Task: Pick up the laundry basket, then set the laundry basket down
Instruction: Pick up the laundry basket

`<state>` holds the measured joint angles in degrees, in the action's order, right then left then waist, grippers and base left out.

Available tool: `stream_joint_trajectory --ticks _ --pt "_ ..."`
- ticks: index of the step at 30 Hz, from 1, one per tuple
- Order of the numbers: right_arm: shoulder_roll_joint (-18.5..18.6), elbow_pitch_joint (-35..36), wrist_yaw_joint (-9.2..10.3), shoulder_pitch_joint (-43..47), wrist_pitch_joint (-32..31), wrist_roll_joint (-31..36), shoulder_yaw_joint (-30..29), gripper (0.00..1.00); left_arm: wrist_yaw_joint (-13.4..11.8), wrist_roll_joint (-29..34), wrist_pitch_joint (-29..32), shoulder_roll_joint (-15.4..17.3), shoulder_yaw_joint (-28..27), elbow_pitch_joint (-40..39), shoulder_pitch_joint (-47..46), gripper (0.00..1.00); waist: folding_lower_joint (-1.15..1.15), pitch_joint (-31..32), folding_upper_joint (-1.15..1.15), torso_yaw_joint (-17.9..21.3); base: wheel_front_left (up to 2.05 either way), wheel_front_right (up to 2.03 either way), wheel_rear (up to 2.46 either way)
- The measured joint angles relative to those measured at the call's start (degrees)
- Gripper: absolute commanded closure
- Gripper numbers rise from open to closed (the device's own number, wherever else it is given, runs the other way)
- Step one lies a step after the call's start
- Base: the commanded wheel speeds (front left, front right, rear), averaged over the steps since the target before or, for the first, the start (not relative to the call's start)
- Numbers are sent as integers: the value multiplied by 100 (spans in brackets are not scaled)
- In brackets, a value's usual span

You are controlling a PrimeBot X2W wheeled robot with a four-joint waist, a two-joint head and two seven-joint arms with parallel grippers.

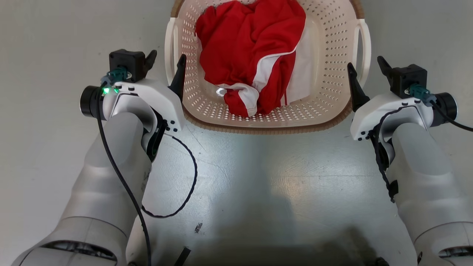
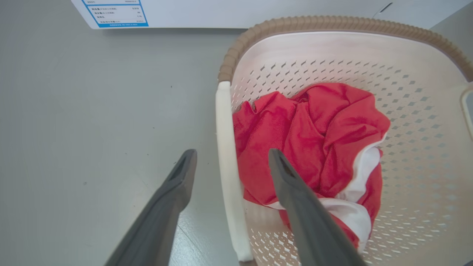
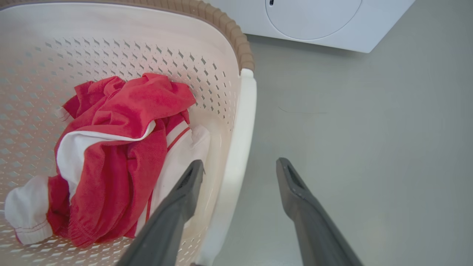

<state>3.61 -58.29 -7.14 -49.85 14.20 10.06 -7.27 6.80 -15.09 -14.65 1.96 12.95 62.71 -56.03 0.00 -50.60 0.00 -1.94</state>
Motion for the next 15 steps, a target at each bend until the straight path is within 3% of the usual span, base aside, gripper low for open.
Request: stream_joint_trajectory --ticks 15 --pt "22 -180 0 -358 0 -68 201 0 0 10 0 9 24 424 -421 0 0 -186 0 -11 0 0 0"
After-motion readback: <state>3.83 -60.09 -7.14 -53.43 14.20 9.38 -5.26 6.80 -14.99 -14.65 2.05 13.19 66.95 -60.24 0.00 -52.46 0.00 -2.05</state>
